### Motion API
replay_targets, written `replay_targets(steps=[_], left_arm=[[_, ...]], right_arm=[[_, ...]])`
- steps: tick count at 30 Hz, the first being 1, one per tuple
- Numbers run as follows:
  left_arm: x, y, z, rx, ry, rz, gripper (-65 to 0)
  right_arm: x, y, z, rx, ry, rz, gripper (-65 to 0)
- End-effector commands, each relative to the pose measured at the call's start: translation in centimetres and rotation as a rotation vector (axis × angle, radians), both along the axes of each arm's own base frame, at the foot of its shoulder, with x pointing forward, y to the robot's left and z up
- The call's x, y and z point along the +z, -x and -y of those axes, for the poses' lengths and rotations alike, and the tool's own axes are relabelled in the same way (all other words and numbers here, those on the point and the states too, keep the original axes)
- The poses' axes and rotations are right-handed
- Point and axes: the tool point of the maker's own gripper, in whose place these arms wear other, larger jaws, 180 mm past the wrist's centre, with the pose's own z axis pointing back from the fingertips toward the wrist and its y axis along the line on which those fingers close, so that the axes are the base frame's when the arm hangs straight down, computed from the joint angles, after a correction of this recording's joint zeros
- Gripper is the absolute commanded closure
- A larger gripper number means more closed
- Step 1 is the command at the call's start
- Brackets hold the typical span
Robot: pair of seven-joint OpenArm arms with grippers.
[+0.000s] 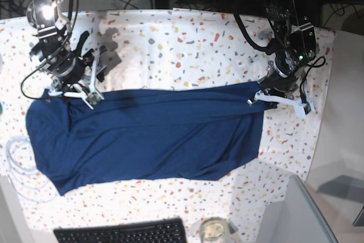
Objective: Layout the t-shirt on the table in an organized manner, then fold the t-shirt properly
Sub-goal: 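Lower the shirt edge with both grippers and drag it taut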
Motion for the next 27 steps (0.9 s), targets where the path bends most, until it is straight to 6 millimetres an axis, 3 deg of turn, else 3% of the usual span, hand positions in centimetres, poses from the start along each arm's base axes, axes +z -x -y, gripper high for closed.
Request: replay_targets(steps=[1,4,10,20,25,27], left_arm=[[1.7,-0.9,-0.2,-0.003,-0.023,0.059,0.0],[2.2,-0.6,-0.5,-0.001,-0.033,0.070,0.0],[2.7,-0.6,-0.9,0.002,-0.047,0.078,0.0],[2.4,-0.3,-0.7,-0.004,-0.046,0.069,0.0],[2.4,-0.2,-0.8,-0.001,-0.048,0.069,0.0],[2.4,-0.2,-0.8,-0.001,-0.048,0.069,0.0]], right_arm=[[0.9,-1.6,0.5,-0.013,-0.012,0.049,-36.0],[0.0,-2.2,1.7,-0.044,-0.011,0.032,-35.3],[-1.2,-3.5,3.1,-0.084,-0.017,0.005,-20.4],[-0.9,-4.0,4.3,-0.113,0.011,0.028,-19.1],[-0.7,-3.7,5.9,-0.114,0.043,0.037,-3.0],[-0.8,-3.5,6.1,-0.113,0.047,0.032,-0.9]])
